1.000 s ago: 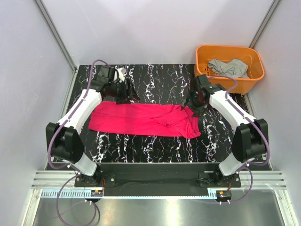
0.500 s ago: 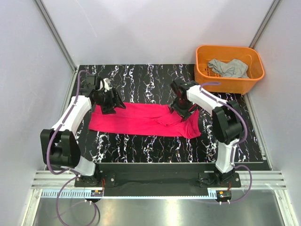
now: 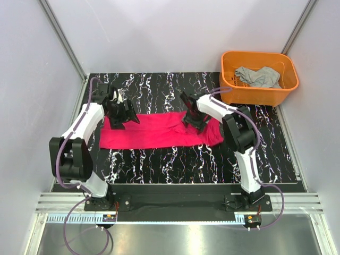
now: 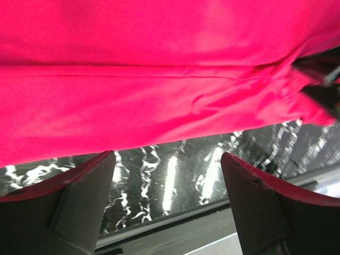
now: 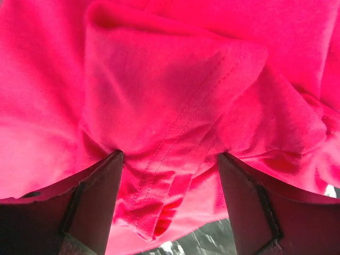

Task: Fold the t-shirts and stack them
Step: Fold the tshirt

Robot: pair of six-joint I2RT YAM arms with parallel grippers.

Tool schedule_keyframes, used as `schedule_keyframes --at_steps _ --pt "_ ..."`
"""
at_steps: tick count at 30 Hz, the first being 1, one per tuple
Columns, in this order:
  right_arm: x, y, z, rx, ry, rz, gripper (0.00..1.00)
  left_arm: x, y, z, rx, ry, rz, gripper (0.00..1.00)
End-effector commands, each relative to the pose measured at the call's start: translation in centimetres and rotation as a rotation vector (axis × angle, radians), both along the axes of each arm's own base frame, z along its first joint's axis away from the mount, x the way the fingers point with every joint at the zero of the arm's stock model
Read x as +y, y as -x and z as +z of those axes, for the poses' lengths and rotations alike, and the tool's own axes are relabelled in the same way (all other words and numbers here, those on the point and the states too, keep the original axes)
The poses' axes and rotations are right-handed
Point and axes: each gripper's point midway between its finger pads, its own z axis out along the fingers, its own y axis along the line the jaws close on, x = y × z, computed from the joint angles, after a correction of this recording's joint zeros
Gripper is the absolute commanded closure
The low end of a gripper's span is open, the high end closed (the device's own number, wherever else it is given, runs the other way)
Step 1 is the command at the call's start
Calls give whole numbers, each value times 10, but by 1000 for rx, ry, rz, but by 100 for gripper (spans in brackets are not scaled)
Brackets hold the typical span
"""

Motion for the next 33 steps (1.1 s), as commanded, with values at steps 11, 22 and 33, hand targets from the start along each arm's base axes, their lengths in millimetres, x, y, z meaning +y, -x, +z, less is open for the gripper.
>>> schedule_keyframes --at_steps 11,22,33 --pt "26 -178 6 -356 215 638 8 42 -48 -42 133 -232 106 5" --pt "49 -225 27 -527 20 727 9 62 -59 -101 237 -335 188 4" --pt "60 -215 30 -521 -43 807 6 11 13 -135 440 -38 259 5"
